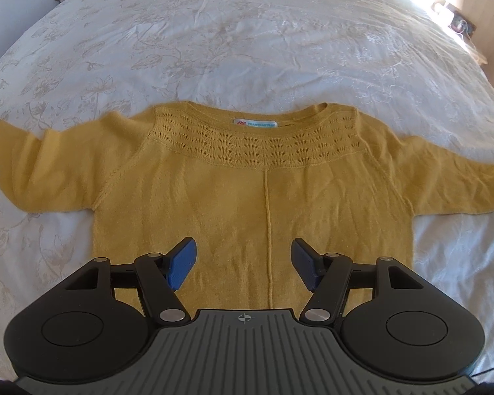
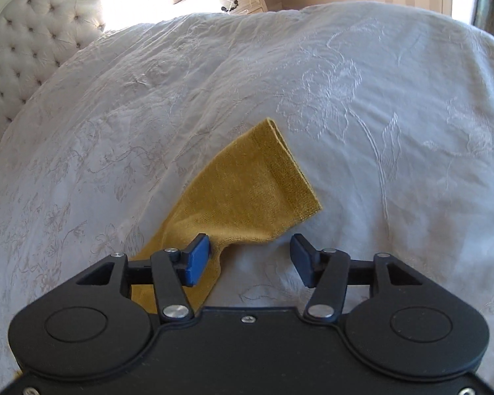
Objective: Fold small clothes
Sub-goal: 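Lift the sleeve with the right gripper and lay it across the sweater body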
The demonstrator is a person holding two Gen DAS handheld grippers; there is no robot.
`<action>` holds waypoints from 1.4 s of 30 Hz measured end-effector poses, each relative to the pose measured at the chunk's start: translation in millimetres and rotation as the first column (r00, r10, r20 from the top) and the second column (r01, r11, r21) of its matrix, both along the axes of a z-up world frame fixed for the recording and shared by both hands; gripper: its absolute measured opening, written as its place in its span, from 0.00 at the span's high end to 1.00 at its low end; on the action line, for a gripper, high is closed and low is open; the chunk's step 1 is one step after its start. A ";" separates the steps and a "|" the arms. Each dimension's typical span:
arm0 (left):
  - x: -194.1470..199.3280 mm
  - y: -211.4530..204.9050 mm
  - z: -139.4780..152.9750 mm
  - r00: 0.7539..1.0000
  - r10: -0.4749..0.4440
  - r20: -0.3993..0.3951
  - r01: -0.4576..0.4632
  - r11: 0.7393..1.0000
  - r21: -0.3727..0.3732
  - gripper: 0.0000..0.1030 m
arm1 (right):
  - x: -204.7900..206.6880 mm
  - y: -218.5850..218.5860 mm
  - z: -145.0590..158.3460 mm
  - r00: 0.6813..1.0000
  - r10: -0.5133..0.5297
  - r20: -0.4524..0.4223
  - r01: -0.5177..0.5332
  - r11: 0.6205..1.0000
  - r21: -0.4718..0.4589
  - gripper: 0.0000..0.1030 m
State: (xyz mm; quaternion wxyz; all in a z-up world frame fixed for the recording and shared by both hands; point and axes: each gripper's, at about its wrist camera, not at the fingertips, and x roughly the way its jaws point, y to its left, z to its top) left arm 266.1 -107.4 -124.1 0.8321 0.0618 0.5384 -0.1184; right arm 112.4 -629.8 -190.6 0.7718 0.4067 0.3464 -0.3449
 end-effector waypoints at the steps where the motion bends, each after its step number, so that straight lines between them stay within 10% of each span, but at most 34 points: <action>1: 0.5 -0.6 0.4 1.000 0.001 0.001 -0.001 1.000 0.000 0.39 | 0.1 -1.6 -1.4 1.000 -0.019 0.016 0.019 1.000 0.004 0.40; 5: 2.5 1.2 1.9 1.000 0.009 0.007 -0.009 1.000 -0.003 0.39 | 6.7 -8.2 -1.9 0.997 -0.064 0.049 0.065 0.998 -0.009 0.43; 6: 2.8 2.2 2.1 1.000 0.010 0.010 -0.010 1.000 0.000 0.39 | 10.7 -8.0 -0.7 0.998 -0.059 0.038 0.060 0.998 -0.024 0.51; 7: 3.1 3.6 2.4 1.000 0.009 0.012 -0.009 1.000 0.001 0.39 | 15.5 -7.6 1.1 0.999 -0.043 0.026 0.044 0.998 -0.035 0.90; 16: 5.2 30.9 13.4 0.996 0.011 0.083 -0.011 1.000 -0.005 0.39 | 78.5 77.0 84.8 0.956 0.281 0.086 -0.250 0.932 -0.263 0.88; 24: 9.6 74.6 15.5 0.993 0.063 0.103 -0.061 0.998 -0.023 0.39 | 148.5 224.7 132.6 0.758 0.602 0.250 -0.539 0.794 -0.279 0.88; 32: 6.8 138.9 7.3 0.986 0.146 0.081 -0.143 0.989 -0.043 0.39 | 198.0 388.6 80.9 0.577 0.791 0.204 -0.762 0.611 -0.217 0.88; 42: 10.6 201.0 -3.1 0.988 0.143 0.055 -0.139 0.988 -0.061 0.39 | 193.2 506.8 23.0 0.445 0.895 0.023 -0.877 0.441 -0.190 0.81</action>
